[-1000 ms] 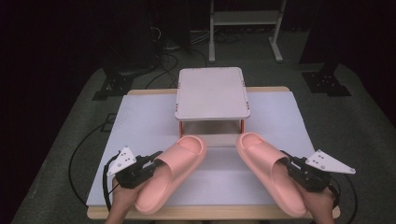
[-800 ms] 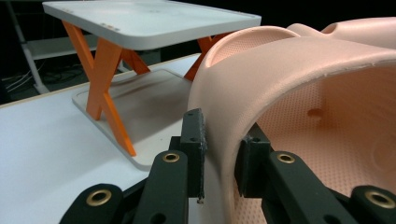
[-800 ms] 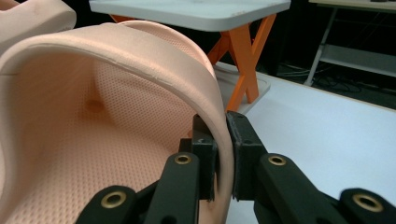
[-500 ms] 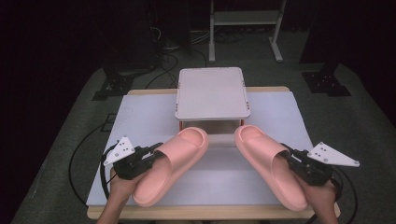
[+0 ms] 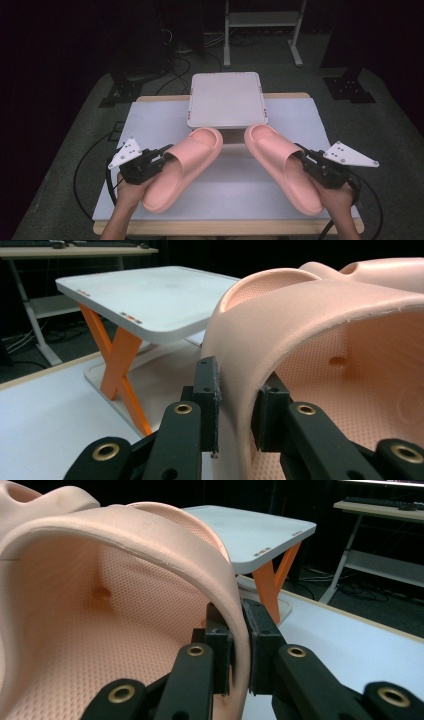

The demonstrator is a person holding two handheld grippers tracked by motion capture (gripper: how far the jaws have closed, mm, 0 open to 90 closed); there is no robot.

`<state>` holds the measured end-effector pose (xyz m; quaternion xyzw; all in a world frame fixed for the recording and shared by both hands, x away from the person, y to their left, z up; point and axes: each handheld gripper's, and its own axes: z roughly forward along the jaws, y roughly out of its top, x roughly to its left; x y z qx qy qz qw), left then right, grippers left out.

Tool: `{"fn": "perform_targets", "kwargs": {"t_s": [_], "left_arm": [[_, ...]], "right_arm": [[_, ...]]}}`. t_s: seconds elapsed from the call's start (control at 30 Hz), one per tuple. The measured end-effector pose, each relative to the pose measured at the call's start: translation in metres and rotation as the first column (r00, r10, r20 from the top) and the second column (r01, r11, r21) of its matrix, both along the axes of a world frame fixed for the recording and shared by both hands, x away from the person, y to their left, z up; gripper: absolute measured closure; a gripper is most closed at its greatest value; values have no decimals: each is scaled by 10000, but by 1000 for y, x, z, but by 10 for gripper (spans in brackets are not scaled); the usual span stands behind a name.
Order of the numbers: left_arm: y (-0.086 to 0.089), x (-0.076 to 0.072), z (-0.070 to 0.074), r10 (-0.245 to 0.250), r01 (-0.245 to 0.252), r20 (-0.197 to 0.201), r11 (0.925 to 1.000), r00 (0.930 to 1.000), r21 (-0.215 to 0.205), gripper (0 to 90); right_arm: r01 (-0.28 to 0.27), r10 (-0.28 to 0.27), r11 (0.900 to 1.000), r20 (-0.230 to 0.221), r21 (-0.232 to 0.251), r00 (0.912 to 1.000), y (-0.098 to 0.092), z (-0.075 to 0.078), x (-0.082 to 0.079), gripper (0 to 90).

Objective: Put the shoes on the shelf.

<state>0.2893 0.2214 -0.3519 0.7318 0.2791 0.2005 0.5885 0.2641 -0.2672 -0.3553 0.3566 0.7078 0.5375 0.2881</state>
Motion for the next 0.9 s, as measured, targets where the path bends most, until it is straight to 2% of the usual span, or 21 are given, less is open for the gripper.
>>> {"fn": "perform_targets", "kwargs": {"t_s": [0.07,0.3,0.67,0.9], "left_arm": [[1,3,3,121,-120,95,9998,9999,-139,761],[1,11,6,307,-304,51,9987,9995,-397,761],[-3,26,11,407,-406,18,9984,9992,-401,760],[-4,38,17,385,-385,-3,9990,9993,-243,760]], "right_arm": [[88,-89,9998,35,151,10000,3,2,5,820],[281,-286,9989,113,388,9995,9,3,18,820],[308,-314,9986,122,429,9994,16,9,33,819],[350,-355,9981,73,509,9993,19,14,45,819]]}}
